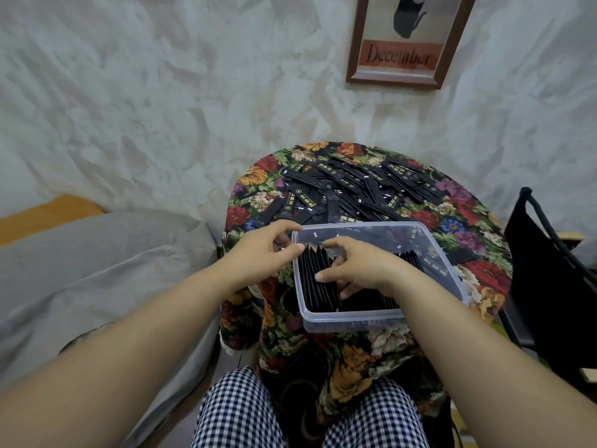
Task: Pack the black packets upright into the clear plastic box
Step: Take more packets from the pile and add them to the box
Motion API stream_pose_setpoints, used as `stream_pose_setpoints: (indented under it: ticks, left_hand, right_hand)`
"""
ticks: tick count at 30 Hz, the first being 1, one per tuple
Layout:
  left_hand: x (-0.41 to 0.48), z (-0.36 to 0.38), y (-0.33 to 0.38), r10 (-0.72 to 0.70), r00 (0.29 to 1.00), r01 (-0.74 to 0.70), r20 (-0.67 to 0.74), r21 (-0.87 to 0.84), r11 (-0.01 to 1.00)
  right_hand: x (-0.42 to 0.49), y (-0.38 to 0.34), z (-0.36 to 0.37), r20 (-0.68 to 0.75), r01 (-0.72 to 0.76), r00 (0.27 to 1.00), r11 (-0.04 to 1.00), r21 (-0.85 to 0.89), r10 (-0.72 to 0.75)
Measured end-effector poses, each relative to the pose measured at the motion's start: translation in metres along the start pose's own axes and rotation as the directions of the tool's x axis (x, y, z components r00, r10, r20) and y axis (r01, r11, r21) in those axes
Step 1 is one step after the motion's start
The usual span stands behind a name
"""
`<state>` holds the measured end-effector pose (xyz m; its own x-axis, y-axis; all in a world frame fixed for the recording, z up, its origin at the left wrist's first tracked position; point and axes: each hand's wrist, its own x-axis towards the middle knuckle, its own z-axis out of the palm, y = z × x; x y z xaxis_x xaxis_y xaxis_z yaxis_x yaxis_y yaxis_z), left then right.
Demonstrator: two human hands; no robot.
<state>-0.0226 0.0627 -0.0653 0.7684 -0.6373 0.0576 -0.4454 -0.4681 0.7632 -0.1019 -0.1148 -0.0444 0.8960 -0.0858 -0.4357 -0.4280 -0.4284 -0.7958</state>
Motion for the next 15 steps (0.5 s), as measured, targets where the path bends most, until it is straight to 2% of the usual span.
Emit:
stream_pose_setpoints:
  ticks: [2, 6, 12, 15]
  left_hand:
    - [-0.001, 0.001, 0.003, -0.034, 0.998, 0.036, 0.047, -0.037, 0.999]
    - [-0.007, 0.006, 0.006, -0.125, 0.992, 0.13, 0.036, -0.206, 0.97]
    - [-0.018, 0.014, 0.008, -0.177, 0.983, 0.183, 0.051, -0.371, 0.91]
    - [-0.019, 0.015, 0.01, -0.18, 0.983, 0.182, 0.042, -0.382, 0.906]
  right_hand:
    - [0.004, -0.003, -0.002, 0.02, 0.017, 1.0, 1.0, -0.024, -0.016]
    - [0.01, -0.009, -0.003, 0.097, 0.057, 0.994, 0.994, -0.09, -0.049]
    - [0.015, -0.01, -0.005, 0.178, 0.093, 0.981, 0.99, -0.11, -0.073]
    - [0.015, -0.01, -0.006, 0.202, 0.115, 0.975, 0.986, -0.124, -0.088]
